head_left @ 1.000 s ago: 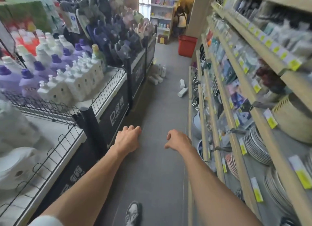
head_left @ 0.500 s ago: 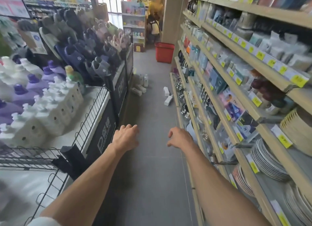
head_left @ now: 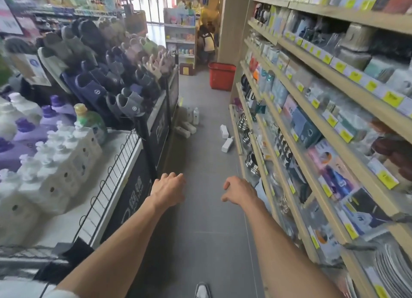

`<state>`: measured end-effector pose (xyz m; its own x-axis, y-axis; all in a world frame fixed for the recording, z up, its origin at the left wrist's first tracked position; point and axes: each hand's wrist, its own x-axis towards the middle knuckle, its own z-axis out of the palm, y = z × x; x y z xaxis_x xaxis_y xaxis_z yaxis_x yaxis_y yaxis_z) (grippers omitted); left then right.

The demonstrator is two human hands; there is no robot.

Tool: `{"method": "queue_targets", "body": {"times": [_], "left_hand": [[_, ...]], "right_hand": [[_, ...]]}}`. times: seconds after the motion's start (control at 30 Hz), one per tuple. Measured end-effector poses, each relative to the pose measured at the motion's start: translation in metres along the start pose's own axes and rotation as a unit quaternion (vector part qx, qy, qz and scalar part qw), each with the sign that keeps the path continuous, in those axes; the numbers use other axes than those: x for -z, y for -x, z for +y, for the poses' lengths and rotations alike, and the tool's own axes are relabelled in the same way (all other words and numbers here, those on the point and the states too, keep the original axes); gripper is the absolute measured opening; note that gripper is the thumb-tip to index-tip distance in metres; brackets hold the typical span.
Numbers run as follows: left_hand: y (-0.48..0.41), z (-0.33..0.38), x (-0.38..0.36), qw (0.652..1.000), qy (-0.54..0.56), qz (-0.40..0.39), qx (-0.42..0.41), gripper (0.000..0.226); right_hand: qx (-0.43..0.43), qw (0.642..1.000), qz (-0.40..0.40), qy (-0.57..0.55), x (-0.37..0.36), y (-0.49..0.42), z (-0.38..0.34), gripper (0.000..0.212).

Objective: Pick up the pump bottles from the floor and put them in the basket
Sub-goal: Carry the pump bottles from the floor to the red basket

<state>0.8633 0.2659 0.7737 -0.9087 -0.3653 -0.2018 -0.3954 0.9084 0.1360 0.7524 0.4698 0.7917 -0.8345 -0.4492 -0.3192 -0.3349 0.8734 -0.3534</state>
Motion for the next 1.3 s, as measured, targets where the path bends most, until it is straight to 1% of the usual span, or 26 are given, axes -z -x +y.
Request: {"method": "queue_targets", "body": {"times": [0.17,0.37,0.77,0.97,1.13,1.3], "left_hand": [[-0.089,0.009,0.026,1.0,-0.002,0.008,0.001,0.054],[-0.184,0.014,0.054,0.999,0.014,0.03,0.015,0.049],[-0.334,0.007,0.074,1.0,0.017,0.012,0.022,0.048],[-0.432,-0.001,0.096,1.0,0.019,0.015,0.015,0.049],[-0.514,-0.016,0.124,0.999,0.02,0.028,0.02,0.057],[-0.591,-0.02,0.141,0.999,0.013,0.029,0.018,0.055]], "right_hand": [[-0.007,1.0,0.0,0.005,0.035,-0.079,0.009,0.037],[0.004,1.0,0.0,0.017,0.077,-0.176,0.011,0.036],[0.021,1.0,-0.008,0.003,0.127,-0.329,0.001,0.035],[0.016,1.0,-0.012,0.004,0.157,-0.418,-0.014,0.034],[0.012,1.0,-0.004,0.005,0.182,-0.493,-0.03,0.033],[0.013,1.0,-0.005,0.001,0.207,-0.566,-0.035,0.033]]}}
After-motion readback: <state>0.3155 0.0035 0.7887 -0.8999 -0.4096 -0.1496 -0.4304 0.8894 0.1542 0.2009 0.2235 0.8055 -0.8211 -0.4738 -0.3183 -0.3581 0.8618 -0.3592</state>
